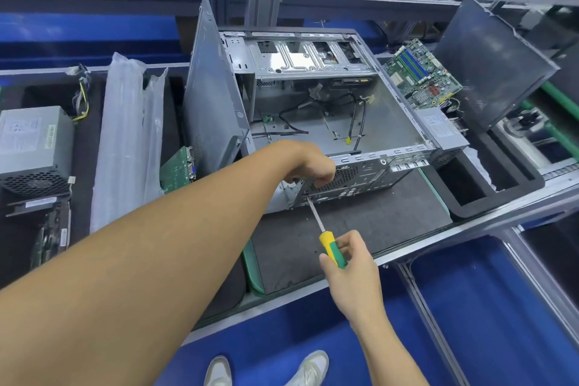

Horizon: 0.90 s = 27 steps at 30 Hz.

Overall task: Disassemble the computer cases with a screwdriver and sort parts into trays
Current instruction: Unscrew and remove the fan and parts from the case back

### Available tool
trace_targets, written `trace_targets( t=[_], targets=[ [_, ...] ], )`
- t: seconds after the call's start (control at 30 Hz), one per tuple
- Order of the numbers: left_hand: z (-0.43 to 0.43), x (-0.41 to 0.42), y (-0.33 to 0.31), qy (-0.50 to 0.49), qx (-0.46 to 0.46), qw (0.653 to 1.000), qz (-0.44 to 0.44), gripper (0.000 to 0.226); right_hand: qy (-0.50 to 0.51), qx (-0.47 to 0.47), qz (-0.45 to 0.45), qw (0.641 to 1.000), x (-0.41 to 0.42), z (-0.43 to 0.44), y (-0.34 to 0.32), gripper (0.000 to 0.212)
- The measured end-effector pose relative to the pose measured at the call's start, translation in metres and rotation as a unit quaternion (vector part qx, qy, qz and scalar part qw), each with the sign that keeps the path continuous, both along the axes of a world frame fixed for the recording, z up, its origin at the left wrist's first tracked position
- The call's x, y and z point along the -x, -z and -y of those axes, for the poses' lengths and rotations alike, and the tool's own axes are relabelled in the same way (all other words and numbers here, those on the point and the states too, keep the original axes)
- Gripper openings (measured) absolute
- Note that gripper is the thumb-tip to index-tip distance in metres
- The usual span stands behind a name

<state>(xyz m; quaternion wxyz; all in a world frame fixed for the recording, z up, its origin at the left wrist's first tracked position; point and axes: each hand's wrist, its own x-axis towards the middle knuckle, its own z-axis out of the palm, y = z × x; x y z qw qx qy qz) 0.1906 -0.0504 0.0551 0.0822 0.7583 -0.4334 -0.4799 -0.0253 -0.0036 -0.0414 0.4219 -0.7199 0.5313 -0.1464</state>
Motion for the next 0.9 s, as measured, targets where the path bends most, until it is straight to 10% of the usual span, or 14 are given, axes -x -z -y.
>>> trace_targets(
  t=[0.23, 0.67, 0.9],
  targets=[
    [-0.002, 0.000, 0.001, -0.016, 0.009, 1.000, -0.011, 0.022, -0.015, -0.209, 0.004, 0.978, -0.006, -0.002, -0.013, 0.033],
    [0.004, 0.001, 0.013, 0.008, 0.037, 0.999, 0.027, 0.004, -0.025, 0.068, -0.040, 0.997, -0.005, -0.007, -0.005, 0.022],
    [-0.001, 0.005, 0.012, -0.029, 0.071, 0.997, 0.022, 0.021, -0.012, -0.313, 0.167, 0.935, -0.003, -0.002, -0.007, 0.028]
  ],
)
